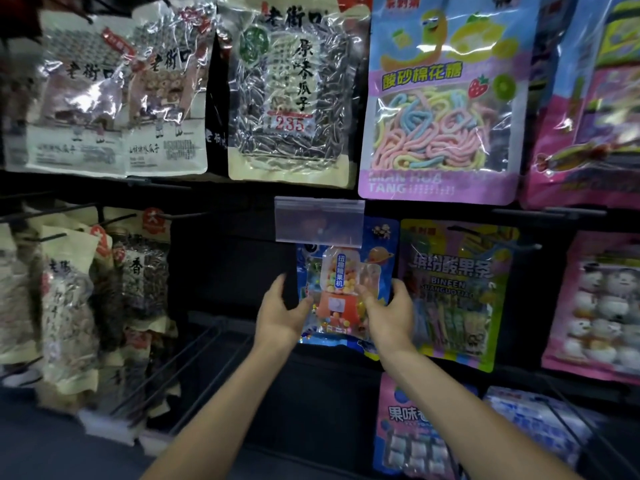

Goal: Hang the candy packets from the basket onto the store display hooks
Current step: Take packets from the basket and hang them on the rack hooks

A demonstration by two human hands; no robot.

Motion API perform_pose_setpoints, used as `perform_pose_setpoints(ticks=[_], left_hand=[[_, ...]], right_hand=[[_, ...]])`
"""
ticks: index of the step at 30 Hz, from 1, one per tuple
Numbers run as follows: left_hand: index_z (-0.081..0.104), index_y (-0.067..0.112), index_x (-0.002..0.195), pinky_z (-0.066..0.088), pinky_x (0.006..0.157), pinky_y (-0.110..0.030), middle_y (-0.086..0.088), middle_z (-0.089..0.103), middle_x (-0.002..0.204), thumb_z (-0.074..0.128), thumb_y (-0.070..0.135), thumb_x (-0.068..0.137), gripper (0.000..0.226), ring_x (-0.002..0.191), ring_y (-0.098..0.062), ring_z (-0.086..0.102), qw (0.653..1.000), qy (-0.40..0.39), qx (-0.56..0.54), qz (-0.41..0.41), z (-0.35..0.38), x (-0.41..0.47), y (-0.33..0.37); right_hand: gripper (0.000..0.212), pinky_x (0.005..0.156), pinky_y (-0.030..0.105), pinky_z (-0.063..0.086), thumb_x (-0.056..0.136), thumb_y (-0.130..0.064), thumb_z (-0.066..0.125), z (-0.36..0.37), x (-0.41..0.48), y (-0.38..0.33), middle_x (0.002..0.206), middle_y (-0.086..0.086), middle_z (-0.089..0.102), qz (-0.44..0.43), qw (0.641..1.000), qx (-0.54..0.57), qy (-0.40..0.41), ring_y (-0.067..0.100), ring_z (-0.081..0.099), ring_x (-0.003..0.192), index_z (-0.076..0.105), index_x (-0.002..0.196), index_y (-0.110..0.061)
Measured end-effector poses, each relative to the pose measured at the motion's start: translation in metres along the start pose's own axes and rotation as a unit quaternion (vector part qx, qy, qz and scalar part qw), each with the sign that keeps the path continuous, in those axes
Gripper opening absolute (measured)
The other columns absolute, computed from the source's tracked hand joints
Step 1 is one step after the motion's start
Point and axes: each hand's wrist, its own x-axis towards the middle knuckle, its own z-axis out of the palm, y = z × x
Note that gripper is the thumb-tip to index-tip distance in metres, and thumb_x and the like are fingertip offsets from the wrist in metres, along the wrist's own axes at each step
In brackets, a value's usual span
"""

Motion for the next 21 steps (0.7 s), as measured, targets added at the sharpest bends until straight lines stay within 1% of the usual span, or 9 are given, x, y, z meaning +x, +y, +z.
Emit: perform_pose_setpoints(ticks=[2,4,5,7,8,9,14,18,21], left_hand=[[0.028,0.017,0.163,0.042,0.117,-0.054,-0.009,0.039,0.164,0.084,0.041,0.085,0.1,0.148,-0.031,0.041,0.999,-0.002,-0.032,-0.025,0.009,0.009,0.002],[0.036,0.012,0.159,0.048,0.113,-0.053,-0.011,0.048,0.156,0.09,0.047,0.076,0.105,0.14,-0.031,0.051,0.996,-0.005,-0.08,-0.04,0.014,0.016,-0.001],[0.041,0.008,0.155,0.053,0.108,-0.05,-0.01,0.057,0.147,0.09,0.04,0.079,0.095,0.132,-0.029,0.059,0.994,-0.009,-0.101,-0.044,0.016,0.017,-0.001],[0.055,0.004,0.14,0.063,0.089,-0.045,-0.012,0.071,0.124,0.083,0.019,0.088,0.061,0.105,-0.027,0.074,0.989,-0.025,-0.141,-0.043,0.02,0.018,-0.003],[0.059,0.005,0.132,0.065,0.079,-0.042,-0.011,0.075,0.113,0.081,0.014,0.089,0.049,0.093,-0.025,0.077,0.987,-0.031,-0.154,-0.041,0.021,0.019,-0.004],[0.061,0.005,0.128,0.066,0.074,-0.04,-0.011,0.076,0.107,0.08,0.011,0.09,0.043,0.086,-0.024,0.078,0.985,-0.035,-0.164,-0.036,0.022,0.018,-0.002],[0.063,0.006,0.122,0.065,0.068,-0.036,-0.011,0.077,0.1,0.078,0.005,0.09,0.035,0.083,-0.025,0.078,0.981,-0.027,-0.19,-0.02,0.023,0.024,0.001],[0.063,0.01,0.122,0.065,0.065,-0.035,-0.011,0.077,0.102,0.077,0.008,0.092,0.033,0.083,-0.025,0.079,0.979,-0.036,-0.198,-0.017,0.025,0.024,-0.002],[0.063,0.009,0.123,0.065,0.07,-0.037,-0.012,0.077,0.105,0.078,0.01,0.091,0.036,0.086,-0.026,0.079,0.98,-0.032,-0.194,-0.012,0.026,0.024,-0.004]], right_hand=[[0.016,0.064,0.018,0.044,0.1,-0.019,0.07,-0.001,0.0,0.003,0.095,-0.005,0.069,-0.024,1.0,-0.007,0.002,0.009,0.065,0.083,0.058,0.108,-0.026],[0.018,0.067,0.02,0.045,0.099,-0.02,0.07,-0.002,0.001,0.007,0.097,-0.003,0.068,-0.038,0.999,-0.018,0.006,0.011,0.065,0.086,0.058,0.109,-0.027],[0.017,0.068,0.022,0.046,0.099,-0.021,0.071,-0.002,0.003,0.009,0.096,-0.001,0.068,-0.04,0.999,-0.024,0.005,0.013,0.065,0.086,0.059,0.11,-0.025],[0.016,0.068,0.024,0.049,0.1,-0.023,0.07,-0.003,0.004,0.012,0.094,0.002,0.069,-0.041,0.999,-0.028,-0.002,0.017,0.067,0.086,0.061,0.112,-0.021],[0.014,0.069,0.025,0.051,0.1,-0.024,0.07,-0.003,0.005,0.012,0.093,0.003,0.069,-0.041,0.999,-0.022,-0.005,0.018,0.067,0.085,0.061,0.112,-0.021],[0.013,0.07,0.026,0.052,0.101,-0.024,0.069,-0.003,0.006,0.013,0.093,0.003,0.07,-0.041,0.999,-0.016,-0.006,0.018,0.068,0.085,0.061,0.111,-0.022],[0.014,0.073,0.029,0.054,0.1,-0.024,0.071,0.002,0.012,0.013,0.095,-0.004,0.071,-0.029,1.0,-0.012,-0.003,0.013,0.069,0.086,0.06,0.108,-0.025],[0.016,0.071,0.024,0.05,0.1,-0.023,0.071,0.004,0.01,0.015,0.095,-0.009,0.07,-0.036,0.999,-0.009,-0.002,0.005,0.067,0.085,0.057,0.107,-0.028],[0.017,0.076,0.029,0.055,0.099,-0.023,0.071,0.004,0.01,0.018,0.095,-0.007,0.07,-0.036,0.999,-0.014,-0.005,0.011,0.068,0.087,0.056,0.106,-0.029]])
